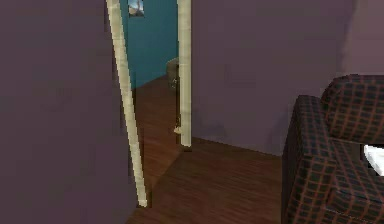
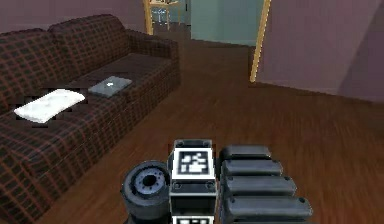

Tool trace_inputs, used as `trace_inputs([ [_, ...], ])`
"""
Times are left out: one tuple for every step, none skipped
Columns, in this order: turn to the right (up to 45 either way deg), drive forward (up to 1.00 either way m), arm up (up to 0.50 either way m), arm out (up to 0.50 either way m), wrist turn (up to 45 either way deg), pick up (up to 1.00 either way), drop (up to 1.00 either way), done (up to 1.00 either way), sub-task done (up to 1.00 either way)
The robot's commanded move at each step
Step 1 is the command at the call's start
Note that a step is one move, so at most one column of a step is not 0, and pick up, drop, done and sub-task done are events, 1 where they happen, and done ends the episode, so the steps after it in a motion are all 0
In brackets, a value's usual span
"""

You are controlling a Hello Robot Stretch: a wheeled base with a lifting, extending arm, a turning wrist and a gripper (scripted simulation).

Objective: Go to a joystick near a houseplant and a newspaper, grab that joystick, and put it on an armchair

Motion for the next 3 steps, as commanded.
trace_inputs([
  [12.0, 0.00, 0.00, 0.00, 0.0, 0.00, 0.00, 0.00, 0.00],
  [-45.0, 0.00, 0.00, 0.00, 0.0, 0.00, 0.00, 0.00, 0.00],
  [-12.0, 0.00, 0.00, 0.00, 0.0, 0.00, 0.00, 0.00, 0.00],
])
